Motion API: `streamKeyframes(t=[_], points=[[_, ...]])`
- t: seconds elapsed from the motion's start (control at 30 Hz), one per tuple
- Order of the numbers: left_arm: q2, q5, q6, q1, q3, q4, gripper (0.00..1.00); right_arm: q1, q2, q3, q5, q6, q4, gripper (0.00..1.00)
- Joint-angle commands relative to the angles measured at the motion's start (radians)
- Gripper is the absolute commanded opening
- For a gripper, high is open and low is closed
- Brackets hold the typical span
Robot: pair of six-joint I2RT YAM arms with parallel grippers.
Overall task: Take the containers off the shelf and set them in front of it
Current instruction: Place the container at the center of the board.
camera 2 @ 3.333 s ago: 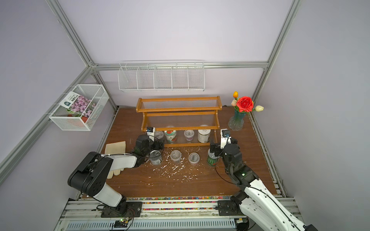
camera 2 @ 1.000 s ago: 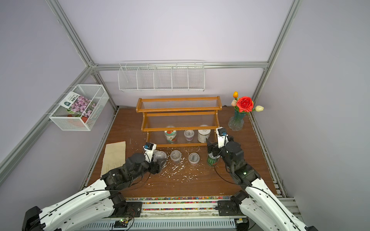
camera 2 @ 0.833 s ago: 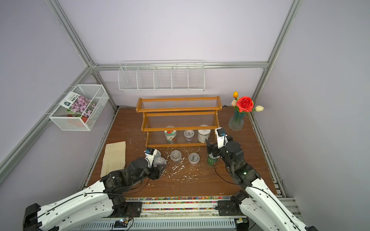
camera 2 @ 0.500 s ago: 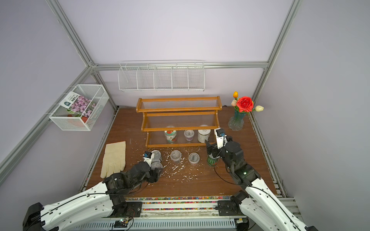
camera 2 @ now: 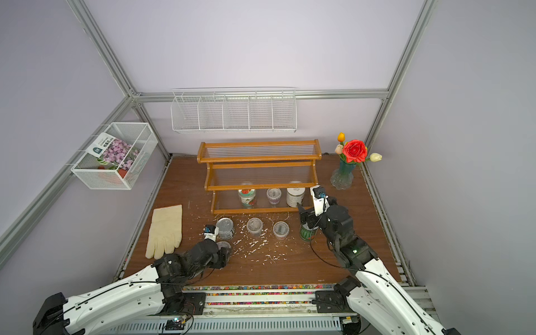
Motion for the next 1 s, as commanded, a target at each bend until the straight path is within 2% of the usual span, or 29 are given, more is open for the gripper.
streamKeyframes(t=[0.0, 0.4, 0.57, 0.97], points=[[0.025, 0.000, -0.038, -0.002, 0.001, -0.027, 0.71, -0.007, -0.016, -0.009, -0.001, -0.013, 0.006, 0.97], [0.016, 0.016, -0.084, -0.002, 0.026, -0.099, 0.82, -0.008, -0.025, -0.017, -0.010, -0.011, 0.011, 0.97], [0.001, 0.013, -0.108, -0.002, 0.030, -0.133, 0.82, -0.008, -0.021, -0.017, -0.017, -0.005, 0.014, 0.97], [0.013, -0.045, -0.075, -0.002, 0.141, -0.210, 0.88, -0.007, -0.019, -0.012, -0.025, -0.003, 0.017, 0.97]])
